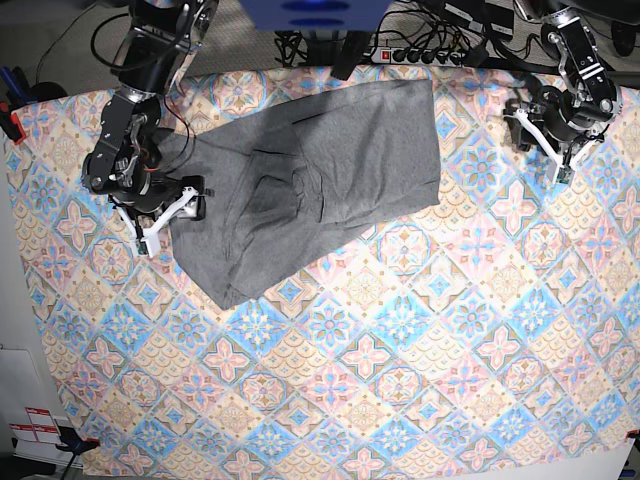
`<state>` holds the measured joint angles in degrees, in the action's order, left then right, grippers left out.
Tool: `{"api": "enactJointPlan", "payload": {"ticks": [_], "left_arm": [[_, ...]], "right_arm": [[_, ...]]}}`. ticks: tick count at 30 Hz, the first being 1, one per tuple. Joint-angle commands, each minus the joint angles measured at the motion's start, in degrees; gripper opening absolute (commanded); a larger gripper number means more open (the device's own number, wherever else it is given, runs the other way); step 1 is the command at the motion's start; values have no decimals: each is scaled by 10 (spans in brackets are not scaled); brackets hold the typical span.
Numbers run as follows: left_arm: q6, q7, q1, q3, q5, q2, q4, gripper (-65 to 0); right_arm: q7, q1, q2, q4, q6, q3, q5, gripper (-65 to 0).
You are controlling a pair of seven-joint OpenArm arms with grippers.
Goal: Fold the T-shirt properly
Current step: 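Release the left gripper and raise it away from the shirt, then pinch the shirt end with the right gripper and fold it inward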
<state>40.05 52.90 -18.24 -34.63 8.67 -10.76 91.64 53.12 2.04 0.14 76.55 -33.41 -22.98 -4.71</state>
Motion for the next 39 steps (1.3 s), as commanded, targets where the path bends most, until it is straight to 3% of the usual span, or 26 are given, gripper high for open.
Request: {"api": "enactJointPlan", "payload": {"ticks": [1,7,16,27,33,37,39], "left_arm": [[-1,-16,3,-2,29,-9,33,-382],[-1,-17,-34,-3,83,-9,97,-382],[-1,-18,-50,-3,83,-9,107,-382],[-1,-17,-50,-3,83,-9,107,-383],[-1,-16,-49,-3,83,-9,107,-383],[-1,-15,-48,-3,82,-9,107,-383],[-1,-15,-48,-3,80,-9,107,-383]], "right_arm": [[-12,6,5,3,-3,-1,-3,-219],[-25,6,5,-16,-3,-4,0,-219],[-53,2,18,-9,-2,-6,2,-239],[-53,6,10,-40,-2,22,69,-256],[-48,-3,-24,-38,-4,101,70,-257],[-48,-34,-26,-14,-4,173,70,-265],[-48,-36,-26,1,-4,192,69,-298]]}}
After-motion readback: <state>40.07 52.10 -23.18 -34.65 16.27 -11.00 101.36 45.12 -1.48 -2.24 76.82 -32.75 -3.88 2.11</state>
